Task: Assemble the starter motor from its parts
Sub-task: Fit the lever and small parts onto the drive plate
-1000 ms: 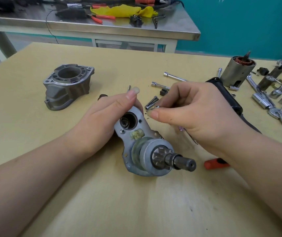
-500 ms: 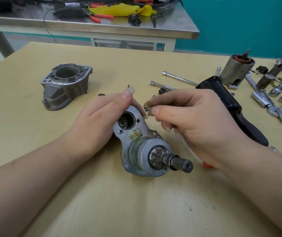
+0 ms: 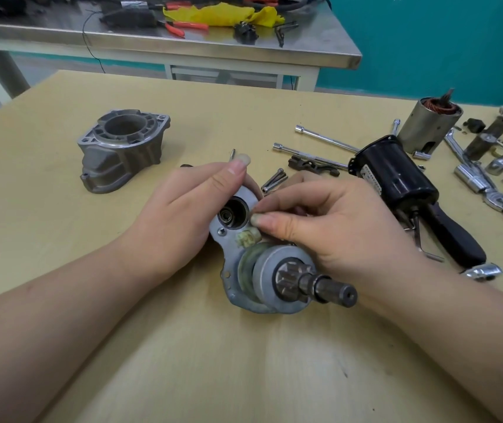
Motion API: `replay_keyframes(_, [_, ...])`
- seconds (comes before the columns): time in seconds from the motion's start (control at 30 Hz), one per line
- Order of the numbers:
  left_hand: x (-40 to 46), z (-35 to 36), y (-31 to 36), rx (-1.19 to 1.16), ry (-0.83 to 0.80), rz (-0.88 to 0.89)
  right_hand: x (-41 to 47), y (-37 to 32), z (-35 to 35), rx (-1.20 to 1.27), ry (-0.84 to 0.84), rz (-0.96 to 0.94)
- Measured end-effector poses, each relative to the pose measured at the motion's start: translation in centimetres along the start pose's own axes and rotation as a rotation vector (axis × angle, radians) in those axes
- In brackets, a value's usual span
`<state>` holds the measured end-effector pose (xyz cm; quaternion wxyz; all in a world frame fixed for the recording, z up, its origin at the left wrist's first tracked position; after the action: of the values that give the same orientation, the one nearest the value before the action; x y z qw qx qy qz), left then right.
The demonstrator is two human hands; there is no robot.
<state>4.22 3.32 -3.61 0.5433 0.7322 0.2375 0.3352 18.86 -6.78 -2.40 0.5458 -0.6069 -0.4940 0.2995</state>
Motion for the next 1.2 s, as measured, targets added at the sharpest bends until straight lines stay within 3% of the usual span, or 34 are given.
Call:
replay_keyframes(0.43, [0.0, 0.1, -0.1, -0.015, -0.001, -0.004, 0.1, -0.2, 0.0, -0.111, 0.044, 0.006])
replay_keyframes(0.63, [0.1, 0.0, -0.2, -0.036, -0.028, -0.010, 0.0, 0.7, 0.3, 0.165, 0.019, 0.276])
replay_keyframes(0.83, [0.0, -0.1, -0.1, -0.043, -0.152, -0.009, -0.3, 1.0, 0.6, 0.360, -0.050, 0.423])
replay_keyframes(0.93, [0.1, -0.1, -0.2, -0.041, -0.131, -0.045, -0.2, 0.5, 0.5, 0.297, -0.050, 0.334])
replay_keyframes(1.07, [0.4, -0.1, -0.3, 0.006, -0.095, -0.011, -0.3, -0.7, 0.1, -0.070, 0.001, 0.056])
replay_keyframes(1.2, [0.4, 0.0, -0.4, 0.020, -0.061, -0.003, -0.3, -0.8, 0.2, 0.015, 0.008, 0.118])
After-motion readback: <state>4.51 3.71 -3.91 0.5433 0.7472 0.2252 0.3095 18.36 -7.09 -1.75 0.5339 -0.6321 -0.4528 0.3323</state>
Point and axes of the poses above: each hand's wrist, its own x-axis towards the middle knuckle, its own z-axis out of the palm, y = z × x, the point moved 4 cm from there along x, towards the middle knuckle, and after that the axes turned 3 degrees about y, right-handed, at the moved point
